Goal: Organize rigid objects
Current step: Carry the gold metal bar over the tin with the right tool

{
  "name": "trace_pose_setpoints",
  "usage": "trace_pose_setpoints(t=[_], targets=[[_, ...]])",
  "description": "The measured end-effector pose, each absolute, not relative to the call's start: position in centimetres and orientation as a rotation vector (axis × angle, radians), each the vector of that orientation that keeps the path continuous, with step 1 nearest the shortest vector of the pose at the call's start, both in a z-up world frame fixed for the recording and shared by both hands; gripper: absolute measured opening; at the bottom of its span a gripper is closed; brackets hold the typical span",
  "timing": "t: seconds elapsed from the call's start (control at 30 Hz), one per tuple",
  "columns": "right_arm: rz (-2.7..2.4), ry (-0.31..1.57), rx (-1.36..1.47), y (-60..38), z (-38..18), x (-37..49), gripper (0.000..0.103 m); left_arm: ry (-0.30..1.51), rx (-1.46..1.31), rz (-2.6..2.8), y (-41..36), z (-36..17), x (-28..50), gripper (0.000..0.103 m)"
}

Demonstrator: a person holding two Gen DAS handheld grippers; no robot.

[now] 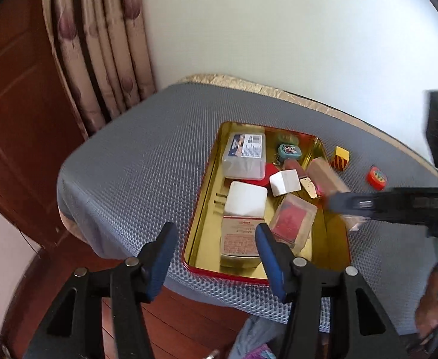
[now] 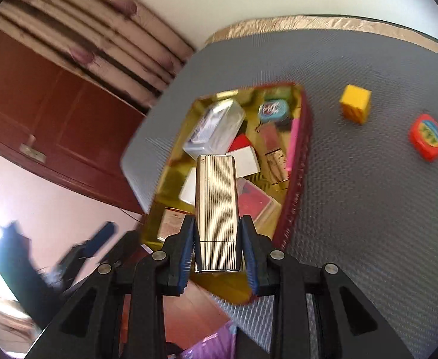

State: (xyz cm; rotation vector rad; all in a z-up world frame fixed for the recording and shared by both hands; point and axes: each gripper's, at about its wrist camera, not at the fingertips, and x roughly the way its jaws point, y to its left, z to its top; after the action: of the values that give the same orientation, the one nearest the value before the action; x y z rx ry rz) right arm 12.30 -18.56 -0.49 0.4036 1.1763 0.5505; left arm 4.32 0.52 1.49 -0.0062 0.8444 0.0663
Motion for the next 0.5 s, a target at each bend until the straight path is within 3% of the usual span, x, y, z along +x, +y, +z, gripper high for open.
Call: trace_pose_setpoints(t=[0.5], targets=[[0.502, 1.194, 0.332, -13.9, -2.1, 13.8, 0.031, 0.839, 0.032, 0.056, 0.3, 0.7, 4.0, 0.056]])
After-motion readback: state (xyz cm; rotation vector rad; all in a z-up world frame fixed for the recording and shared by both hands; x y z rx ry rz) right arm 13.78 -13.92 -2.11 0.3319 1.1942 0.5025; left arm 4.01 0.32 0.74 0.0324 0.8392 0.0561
